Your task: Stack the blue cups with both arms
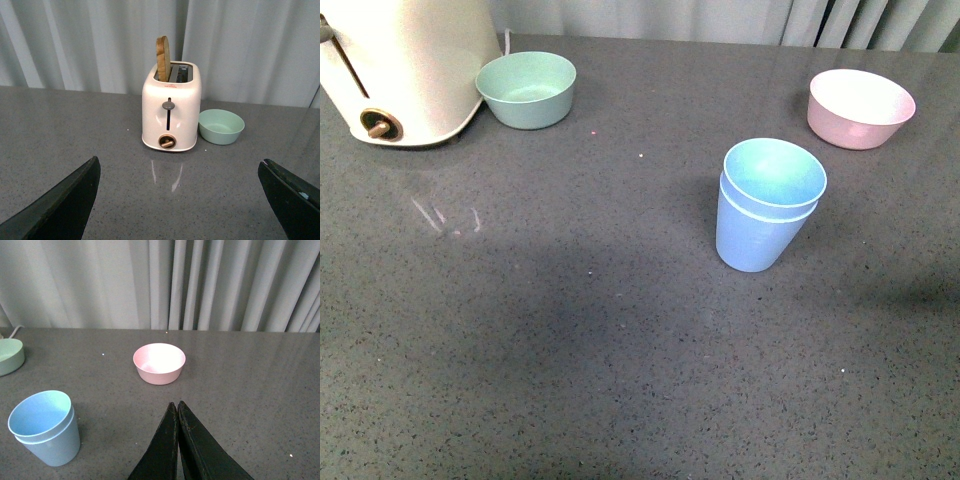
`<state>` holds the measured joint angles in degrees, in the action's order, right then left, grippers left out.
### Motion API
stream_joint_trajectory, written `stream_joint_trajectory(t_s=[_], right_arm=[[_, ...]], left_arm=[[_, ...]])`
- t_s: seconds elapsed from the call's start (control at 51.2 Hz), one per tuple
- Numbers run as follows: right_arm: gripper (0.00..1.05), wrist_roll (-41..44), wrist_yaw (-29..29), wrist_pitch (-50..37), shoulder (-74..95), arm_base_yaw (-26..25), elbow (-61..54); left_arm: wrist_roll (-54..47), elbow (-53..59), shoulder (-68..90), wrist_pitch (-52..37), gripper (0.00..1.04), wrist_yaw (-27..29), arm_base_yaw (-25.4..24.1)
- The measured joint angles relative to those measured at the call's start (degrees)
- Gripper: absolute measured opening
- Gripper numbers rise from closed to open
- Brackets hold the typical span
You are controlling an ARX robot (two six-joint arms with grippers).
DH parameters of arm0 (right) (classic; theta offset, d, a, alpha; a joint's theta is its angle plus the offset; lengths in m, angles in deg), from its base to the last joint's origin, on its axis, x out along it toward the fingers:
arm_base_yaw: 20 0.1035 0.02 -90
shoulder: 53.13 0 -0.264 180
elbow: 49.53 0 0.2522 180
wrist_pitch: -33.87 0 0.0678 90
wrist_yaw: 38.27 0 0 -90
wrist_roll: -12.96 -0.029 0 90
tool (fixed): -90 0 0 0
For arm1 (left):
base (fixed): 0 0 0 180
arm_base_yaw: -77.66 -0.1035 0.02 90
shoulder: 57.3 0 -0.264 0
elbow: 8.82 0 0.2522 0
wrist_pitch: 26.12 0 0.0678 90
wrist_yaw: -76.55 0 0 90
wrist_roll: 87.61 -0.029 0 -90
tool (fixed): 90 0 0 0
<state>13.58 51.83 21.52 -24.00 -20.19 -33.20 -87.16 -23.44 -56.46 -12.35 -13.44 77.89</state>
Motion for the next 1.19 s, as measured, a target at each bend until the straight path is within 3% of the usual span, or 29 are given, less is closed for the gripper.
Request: stream_joint_trajectory(t_s=[0.195,0.918,1.015,1.191], right_arm=[[0.02,-0.02,0.00,0.20,-2.86,0.02,-1.25],[0.02,-0.04,-0.11,15.63,-18.64,0.07,-1.25],[0.02,-0.04,-0.13,25.20,-26.64,0.09,-1.22],[0.02,-0.04,-0.11,25.97,-28.70,0.09,-1.22]], left_arm=[[0.00,0.00,0.00,0.00,0.96,0.00,0.00],[0.00,0.00,0.00,0.00,0.96,0.00,0.00],[0.00,0.00,0.00,0.00,0.96,0.02,0.00],[0.00,0.00,0.00,0.00,0.96,0.00,0.00]])
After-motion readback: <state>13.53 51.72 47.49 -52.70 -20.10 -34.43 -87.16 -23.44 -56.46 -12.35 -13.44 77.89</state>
